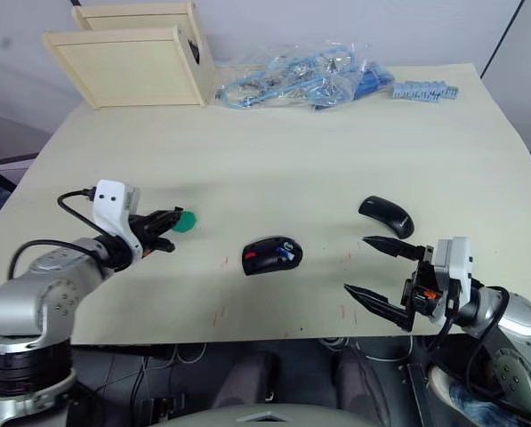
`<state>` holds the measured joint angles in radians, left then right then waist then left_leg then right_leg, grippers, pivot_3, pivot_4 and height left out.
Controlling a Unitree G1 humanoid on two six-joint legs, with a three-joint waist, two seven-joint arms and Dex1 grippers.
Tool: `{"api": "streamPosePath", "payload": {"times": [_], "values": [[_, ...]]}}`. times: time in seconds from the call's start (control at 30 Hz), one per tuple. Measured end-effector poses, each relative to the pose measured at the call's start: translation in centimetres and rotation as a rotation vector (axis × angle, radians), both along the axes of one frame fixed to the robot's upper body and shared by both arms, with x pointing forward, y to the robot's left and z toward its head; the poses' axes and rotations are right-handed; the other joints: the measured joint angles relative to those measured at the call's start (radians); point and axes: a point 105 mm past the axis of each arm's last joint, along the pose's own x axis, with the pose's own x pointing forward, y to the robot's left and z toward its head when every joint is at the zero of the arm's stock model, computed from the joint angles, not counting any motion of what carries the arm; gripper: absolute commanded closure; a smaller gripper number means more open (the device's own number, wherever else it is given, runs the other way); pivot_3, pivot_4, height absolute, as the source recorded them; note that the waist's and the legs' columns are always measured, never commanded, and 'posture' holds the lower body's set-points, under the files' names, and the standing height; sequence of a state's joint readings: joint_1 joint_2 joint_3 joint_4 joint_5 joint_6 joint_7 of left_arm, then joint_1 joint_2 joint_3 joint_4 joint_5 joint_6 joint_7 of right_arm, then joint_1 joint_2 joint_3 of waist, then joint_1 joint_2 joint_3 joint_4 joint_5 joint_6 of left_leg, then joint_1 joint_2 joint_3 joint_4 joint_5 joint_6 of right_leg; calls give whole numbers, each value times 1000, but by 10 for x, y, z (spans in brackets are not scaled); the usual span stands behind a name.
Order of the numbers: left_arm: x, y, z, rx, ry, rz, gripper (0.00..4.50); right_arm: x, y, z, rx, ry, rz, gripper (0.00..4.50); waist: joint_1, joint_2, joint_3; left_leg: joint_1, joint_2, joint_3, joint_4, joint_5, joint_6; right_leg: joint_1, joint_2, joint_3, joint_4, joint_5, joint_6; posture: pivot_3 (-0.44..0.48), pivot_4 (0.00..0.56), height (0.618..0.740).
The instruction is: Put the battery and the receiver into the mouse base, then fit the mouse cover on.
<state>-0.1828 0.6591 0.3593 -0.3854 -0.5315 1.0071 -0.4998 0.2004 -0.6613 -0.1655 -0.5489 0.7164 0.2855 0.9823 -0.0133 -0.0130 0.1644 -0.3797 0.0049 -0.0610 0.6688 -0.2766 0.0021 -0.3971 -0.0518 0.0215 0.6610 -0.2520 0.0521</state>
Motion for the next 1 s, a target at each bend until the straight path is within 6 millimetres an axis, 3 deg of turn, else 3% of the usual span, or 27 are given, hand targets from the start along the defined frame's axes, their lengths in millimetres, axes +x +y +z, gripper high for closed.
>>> {"api": "streamPosePath", "payload": {"times": [0.23,0.47,0.57,0.83,1.0], "values": [[-5,-10,24,-9,-16,-246,4491,11,10,10,-35,-1,-34,0,2,-2,1,-1,0,1,0,0,0,0,0,-1,0,0,0,0,150,740],[-6,-41,49,14,-17,-605,4491,27,21,22,-120,49,-70,0,0,-2,3,-2,0,3,0,0,0,-1,0,-1,-1,0,0,0,150,740],[-8,-52,49,13,-12,-710,4491,32,22,24,-142,93,-95,0,-1,-2,3,-3,0,2,0,0,0,-2,1,-2,-1,0,0,0,150,740],[-8,-81,52,56,-53,-924,4491,44,32,25,-93,410,-97,0,-1,-4,5,-6,0,3,0,0,0,-5,1,-1,0,0,0,0,150,740],[-7,-97,49,75,-78,-1011,4491,51,47,40,-56,534,-59,0,-3,-4,6,-10,0,2,1,0,0,-9,1,-2,1,0,0,0,150,740]]}}
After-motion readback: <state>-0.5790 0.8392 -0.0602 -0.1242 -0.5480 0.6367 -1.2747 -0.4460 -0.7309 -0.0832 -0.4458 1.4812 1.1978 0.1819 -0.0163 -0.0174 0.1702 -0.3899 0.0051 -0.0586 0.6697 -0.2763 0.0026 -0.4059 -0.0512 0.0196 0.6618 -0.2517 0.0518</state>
